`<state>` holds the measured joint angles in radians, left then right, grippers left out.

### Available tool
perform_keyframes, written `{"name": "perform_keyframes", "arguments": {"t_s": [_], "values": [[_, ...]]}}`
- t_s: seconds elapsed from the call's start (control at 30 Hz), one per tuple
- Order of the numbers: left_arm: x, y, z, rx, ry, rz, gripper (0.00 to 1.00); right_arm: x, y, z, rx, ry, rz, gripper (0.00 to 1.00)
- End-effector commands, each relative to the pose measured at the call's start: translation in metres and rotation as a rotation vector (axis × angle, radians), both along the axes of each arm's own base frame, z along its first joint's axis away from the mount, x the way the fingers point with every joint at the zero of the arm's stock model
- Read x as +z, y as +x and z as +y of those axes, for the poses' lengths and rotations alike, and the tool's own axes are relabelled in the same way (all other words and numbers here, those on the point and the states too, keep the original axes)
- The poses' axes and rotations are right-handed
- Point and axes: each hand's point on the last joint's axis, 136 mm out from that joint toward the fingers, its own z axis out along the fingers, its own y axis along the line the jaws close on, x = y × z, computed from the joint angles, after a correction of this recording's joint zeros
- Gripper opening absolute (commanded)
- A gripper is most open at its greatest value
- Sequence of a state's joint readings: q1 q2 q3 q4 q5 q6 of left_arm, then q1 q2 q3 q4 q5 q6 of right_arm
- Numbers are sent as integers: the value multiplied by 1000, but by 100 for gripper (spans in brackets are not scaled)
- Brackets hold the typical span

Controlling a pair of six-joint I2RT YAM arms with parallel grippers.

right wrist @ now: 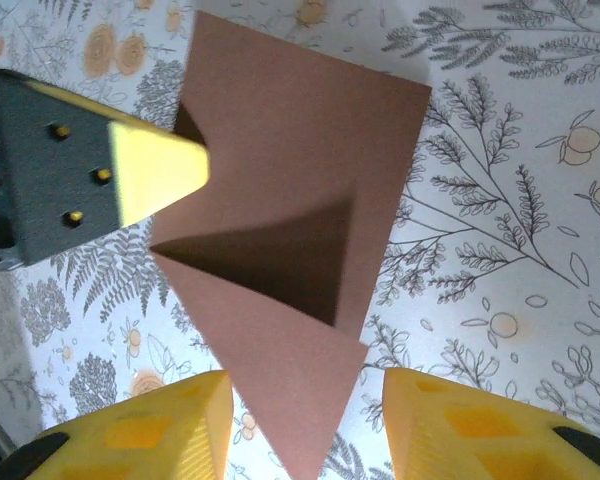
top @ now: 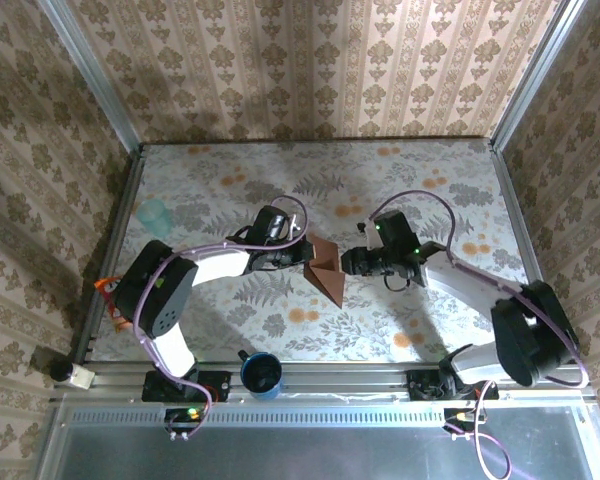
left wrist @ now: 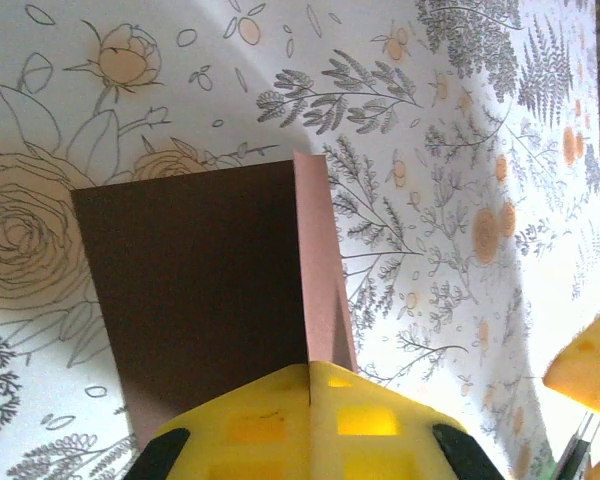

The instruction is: Fold a paper plane with a square sheet of paper (fold left side to right side)

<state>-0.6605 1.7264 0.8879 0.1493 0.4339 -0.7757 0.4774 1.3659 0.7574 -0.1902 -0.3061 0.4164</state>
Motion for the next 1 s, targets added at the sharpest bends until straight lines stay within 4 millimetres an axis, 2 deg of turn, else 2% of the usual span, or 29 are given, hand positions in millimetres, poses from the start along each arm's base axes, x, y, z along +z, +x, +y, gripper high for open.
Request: {"name": "perform_keyframes", "arguments": {"t_s": [0.0, 0.2, 0.23, 0.47, 0.7, 0.87, 0.97], "values": [[12, 0, 0, 36, -11, 20, 3, -9, -18, -9, -11, -193, -35, 46], [11, -2, 1, 38, 1, 33, 3, -15, -32, 17, 27, -371, -140, 46], [12, -2, 1, 40, 0, 33, 3, -25, -34, 21, 40, -415, -135, 46], [15, -2, 0, 34, 6, 37, 3, -38, -32, 43, 101, -563, -174, 46], [17, -3, -1, 33, 5, 35, 3, -51, -29, 55, 133, -613, -179, 46], [16, -4, 0, 33, 7, 37, 3, -56, -27, 55, 135, -636, -181, 46], [16, -4, 0, 31, 8, 35, 2, -60, -26, 53, 125, -650, -184, 43]]}}
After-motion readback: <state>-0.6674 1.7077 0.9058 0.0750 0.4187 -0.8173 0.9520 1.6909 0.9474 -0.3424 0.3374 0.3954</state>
